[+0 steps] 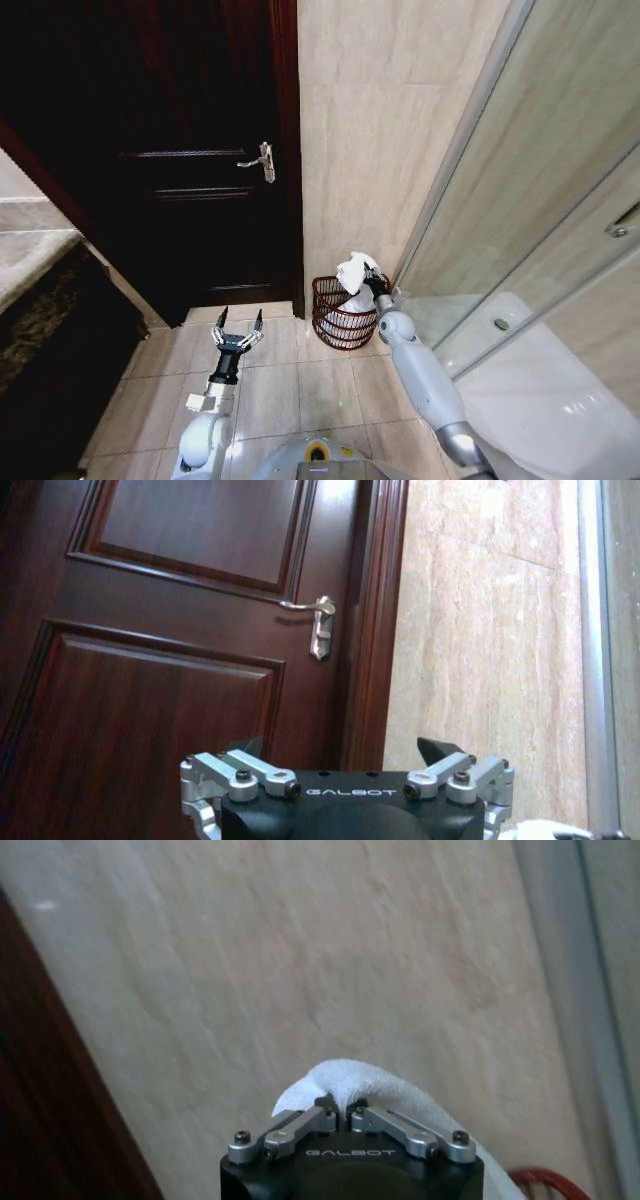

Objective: Discard the used towel into the hamper.

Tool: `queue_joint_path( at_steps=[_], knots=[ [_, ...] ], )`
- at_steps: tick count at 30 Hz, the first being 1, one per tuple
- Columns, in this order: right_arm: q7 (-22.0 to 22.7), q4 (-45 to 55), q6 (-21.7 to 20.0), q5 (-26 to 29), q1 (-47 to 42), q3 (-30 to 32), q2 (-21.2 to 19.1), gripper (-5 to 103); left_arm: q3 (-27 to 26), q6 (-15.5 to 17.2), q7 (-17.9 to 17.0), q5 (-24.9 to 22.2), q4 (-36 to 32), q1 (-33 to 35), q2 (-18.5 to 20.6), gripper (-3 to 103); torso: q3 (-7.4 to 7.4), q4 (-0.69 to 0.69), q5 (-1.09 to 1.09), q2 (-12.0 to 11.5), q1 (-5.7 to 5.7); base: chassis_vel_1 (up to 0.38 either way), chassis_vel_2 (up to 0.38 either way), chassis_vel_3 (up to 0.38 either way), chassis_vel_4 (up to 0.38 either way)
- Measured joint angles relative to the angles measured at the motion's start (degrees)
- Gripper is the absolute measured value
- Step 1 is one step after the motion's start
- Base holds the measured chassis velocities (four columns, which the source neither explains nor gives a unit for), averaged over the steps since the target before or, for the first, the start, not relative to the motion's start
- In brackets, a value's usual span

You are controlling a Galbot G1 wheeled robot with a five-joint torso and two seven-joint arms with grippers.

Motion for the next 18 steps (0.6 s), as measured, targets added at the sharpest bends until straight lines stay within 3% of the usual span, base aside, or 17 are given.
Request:
queue_joint_path(
  at_steps=[4, 18],
  knots=[
    [0.69, -2.55, -0.32, -0.16, 1.44, 1.57, 0.36, 3, 0.20, -0.48, 0.05, -0.09, 0.24, -0.03, -0.08, 100, -0.63, 0.01, 0.00, -1.22, -0.57, 0.000, 0.000, 0.000, 0.000],
    [-0.03, -2.50, -0.43, -0.17, 1.12, 1.20, -0.61, 3, -0.26, 0.04, -0.82, 0.76, -1.90, 0.64, -1.48, 100, -0.65, 0.01, 0.01, -1.27, -0.60, 0.000, 0.000, 0.000, 0.000]
  ],
)
